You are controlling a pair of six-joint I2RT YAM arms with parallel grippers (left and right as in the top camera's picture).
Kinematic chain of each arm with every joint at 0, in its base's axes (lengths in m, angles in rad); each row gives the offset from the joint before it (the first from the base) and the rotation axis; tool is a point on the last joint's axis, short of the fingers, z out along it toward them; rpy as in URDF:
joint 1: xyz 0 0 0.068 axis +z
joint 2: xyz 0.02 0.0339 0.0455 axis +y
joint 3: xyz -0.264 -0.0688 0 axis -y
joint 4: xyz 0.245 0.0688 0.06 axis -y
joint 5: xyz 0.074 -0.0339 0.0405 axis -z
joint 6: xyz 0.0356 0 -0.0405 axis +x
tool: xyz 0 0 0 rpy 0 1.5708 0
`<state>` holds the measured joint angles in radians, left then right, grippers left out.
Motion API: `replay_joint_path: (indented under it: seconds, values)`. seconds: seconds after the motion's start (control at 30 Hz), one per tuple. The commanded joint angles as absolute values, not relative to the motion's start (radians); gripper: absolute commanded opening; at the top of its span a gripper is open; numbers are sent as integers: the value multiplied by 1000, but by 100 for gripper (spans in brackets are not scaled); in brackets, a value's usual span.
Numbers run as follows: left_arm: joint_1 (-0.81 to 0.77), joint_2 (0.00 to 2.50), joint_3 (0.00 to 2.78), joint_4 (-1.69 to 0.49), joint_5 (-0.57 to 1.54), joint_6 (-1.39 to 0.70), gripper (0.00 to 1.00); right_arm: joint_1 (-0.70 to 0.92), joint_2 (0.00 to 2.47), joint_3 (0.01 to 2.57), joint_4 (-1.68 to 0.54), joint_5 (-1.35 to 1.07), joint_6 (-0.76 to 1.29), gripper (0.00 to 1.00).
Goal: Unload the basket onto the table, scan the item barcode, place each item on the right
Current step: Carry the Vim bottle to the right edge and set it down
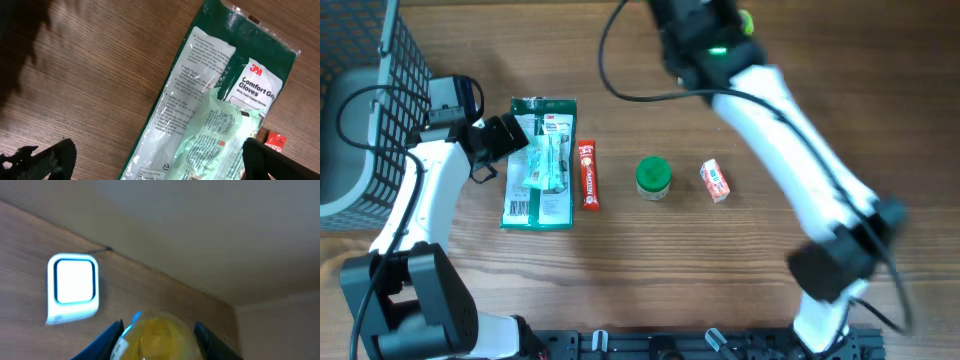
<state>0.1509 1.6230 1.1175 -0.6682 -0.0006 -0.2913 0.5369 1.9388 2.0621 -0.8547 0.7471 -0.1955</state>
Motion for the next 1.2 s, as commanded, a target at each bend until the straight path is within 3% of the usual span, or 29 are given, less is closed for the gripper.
replay_joint_path:
  seconds: [0.0,0.13,0.17,0.23,0.37,0.57,0.9,1.17]
  values:
    - [155,1602,1127,-666,7,-297,100,408,1808,2074,-1063,625,162,5]
    - [155,1602,1127,-665,7,-297,100,160,1731,2074,-1348,286,292,5]
    - [155,1602,1127,-665,7,-297,100,-4,1731,2040,-1374,83,222,4]
    - [155,1602,1127,-665,7,-297,100,-117,1731,1965,-1354,-55,154,4]
    - [155,1602,1127,-665,7,-297,100,-229,1731,1778,-1263,-106,138,4]
    - [155,1602,1127,-665,7,-297,100,-271,1727,1539,-1036,-104,133,5]
    - [155,1602,1127,-665,7,-297,100,-250,1703,1341,-860,134,185,5]
    - [155,1602,1127,-665,7,-297,100,-250,1449,1228,-740,135,183,5]
